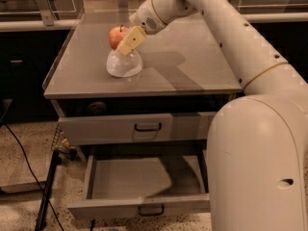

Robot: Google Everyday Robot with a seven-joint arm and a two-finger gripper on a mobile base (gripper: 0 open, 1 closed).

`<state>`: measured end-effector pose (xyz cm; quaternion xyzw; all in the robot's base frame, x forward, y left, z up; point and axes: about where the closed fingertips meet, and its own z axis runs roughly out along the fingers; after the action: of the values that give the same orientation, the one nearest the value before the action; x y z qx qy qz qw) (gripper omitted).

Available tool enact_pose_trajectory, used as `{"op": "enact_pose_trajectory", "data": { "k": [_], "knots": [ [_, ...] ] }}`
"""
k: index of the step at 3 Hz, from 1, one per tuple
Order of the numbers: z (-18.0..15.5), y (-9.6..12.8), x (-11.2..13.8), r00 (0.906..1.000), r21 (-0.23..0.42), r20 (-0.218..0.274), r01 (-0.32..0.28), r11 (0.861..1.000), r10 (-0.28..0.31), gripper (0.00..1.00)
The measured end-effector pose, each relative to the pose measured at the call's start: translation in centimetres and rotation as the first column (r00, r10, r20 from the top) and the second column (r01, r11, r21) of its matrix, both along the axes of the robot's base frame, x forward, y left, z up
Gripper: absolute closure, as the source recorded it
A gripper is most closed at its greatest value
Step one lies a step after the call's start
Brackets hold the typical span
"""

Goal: Place apple into middle drawer

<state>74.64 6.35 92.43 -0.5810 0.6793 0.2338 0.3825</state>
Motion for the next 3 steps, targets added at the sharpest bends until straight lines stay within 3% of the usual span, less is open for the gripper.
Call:
{"op": "enact_pose_trajectory", "data": {
  "k": [2,3],
  "knots": [
    [-0.4,1.1,0.4,1.0,0.017,-0.007,-0.003,1.0,0.003,0.02],
    [-1.4,1.5,0.5,0.9998,-0.002,-0.02,-0.005,1.0,0.005,0.23]
  ]
}}
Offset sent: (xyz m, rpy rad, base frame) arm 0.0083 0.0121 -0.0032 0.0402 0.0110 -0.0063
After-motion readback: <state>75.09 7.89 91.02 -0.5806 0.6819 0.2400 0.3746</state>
